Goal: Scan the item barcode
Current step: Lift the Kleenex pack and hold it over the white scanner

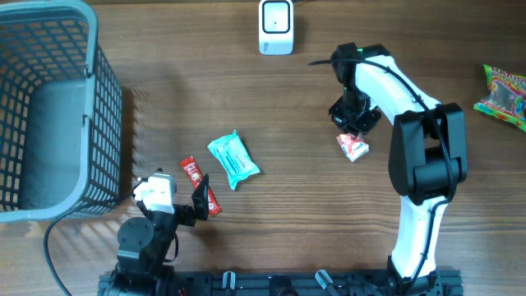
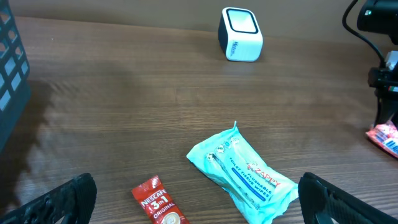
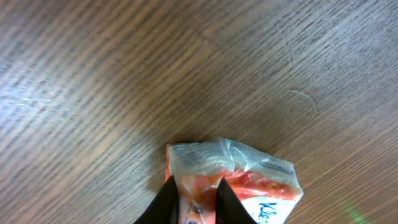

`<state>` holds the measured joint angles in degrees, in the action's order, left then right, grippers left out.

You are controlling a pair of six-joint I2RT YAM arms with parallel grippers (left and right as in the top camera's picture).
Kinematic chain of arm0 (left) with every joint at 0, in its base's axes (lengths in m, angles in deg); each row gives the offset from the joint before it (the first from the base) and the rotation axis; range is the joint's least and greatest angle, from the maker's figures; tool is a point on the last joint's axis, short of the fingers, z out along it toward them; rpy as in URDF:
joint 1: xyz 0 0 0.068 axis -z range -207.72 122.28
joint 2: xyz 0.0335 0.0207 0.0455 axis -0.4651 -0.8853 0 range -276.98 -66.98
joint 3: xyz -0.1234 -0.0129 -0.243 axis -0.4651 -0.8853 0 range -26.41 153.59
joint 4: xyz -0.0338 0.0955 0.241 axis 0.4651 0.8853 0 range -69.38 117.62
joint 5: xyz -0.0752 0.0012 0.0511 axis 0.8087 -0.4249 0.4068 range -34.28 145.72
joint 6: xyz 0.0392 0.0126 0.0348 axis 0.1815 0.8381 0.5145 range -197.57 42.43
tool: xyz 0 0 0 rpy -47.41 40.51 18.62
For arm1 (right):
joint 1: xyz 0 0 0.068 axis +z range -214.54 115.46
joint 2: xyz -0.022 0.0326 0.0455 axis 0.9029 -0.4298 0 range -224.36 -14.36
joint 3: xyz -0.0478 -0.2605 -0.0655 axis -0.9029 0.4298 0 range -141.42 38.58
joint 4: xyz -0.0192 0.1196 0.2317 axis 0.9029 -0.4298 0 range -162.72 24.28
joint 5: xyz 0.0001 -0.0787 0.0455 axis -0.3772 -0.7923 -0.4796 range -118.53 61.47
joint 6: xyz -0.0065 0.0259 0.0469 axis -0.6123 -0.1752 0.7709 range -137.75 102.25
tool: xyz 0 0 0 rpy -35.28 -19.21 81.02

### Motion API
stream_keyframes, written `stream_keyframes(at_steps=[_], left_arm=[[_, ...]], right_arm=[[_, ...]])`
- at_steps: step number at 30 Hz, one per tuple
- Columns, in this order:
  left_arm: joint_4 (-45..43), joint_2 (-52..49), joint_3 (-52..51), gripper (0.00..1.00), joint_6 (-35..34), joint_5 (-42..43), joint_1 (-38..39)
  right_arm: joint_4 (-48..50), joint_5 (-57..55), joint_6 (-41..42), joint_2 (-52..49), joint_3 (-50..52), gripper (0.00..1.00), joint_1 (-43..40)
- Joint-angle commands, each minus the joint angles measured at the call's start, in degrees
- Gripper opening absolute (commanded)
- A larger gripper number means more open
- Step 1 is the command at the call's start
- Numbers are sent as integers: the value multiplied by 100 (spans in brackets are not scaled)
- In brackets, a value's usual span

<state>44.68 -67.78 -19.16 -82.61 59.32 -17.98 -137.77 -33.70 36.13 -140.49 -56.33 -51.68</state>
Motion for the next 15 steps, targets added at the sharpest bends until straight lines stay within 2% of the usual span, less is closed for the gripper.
stream_keyframes(at_steps=[1,3,7,15], left_arm=[[-11,28,-17,100,-35,87,-26],[-11,28,-17,100,-35,87,-26],[-11,28,-17,100,-35,87,-26],[-11,28,-17,100,-35,87,-26]], right_arm=[[-483,-70,-22,-149,-616,4,-17],[-741,278,-566,-149,-1005,4,-15],[-1080,2573,-2691,-63,-1432,4,-17],[-2031,5377,-4592,-24,-1432,4,-4]])
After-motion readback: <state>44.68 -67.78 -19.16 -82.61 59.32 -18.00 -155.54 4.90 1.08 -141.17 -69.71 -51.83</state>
